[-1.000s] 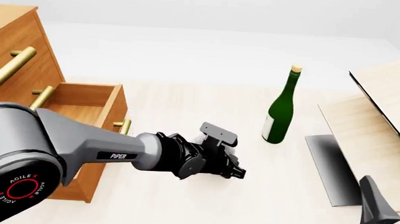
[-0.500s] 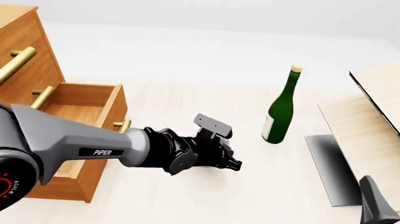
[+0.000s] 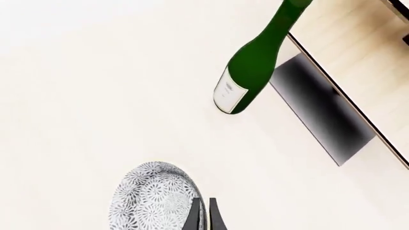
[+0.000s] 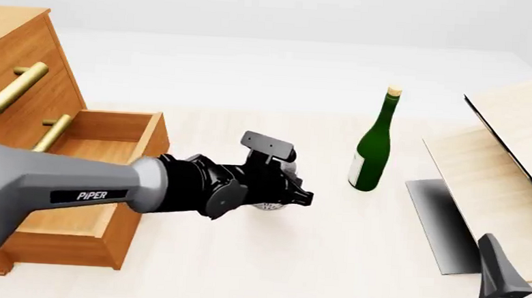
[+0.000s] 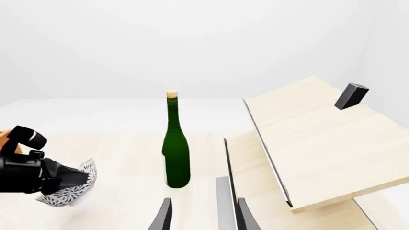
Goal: Put the bowl in the bottom drawer of the cabinet.
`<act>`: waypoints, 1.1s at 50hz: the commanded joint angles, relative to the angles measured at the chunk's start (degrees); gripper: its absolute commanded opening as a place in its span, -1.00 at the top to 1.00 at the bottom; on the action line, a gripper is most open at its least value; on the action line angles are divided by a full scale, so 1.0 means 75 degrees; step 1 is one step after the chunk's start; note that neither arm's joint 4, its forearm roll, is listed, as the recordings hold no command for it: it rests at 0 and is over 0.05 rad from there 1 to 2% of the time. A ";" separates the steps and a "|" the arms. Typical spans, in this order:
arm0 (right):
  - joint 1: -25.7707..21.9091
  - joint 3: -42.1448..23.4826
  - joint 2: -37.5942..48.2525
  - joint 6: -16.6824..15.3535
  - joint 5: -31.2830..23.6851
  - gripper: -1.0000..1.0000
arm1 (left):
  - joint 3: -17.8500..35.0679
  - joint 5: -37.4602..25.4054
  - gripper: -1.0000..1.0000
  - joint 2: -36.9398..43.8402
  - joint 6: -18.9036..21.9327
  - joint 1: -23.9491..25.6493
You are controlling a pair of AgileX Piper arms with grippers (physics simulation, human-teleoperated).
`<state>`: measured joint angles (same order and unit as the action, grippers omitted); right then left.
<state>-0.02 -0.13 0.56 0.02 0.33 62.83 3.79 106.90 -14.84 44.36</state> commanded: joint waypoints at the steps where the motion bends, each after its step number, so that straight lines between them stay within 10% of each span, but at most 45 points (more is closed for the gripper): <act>1: 0.0000 0.0000 0.0000 0.0000 0.0000 -1.00 | -0.0133 0.0016 1.00 -0.0504 0.0161 -0.0154; 55: 0.0000 0.0000 0.0000 0.0000 0.0000 -1.00 | -0.1349 0.0130 1.00 -0.2396 0.0664 -0.0759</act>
<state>-0.02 -0.13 0.56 0.02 0.33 53.80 5.21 91.19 -11.28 40.24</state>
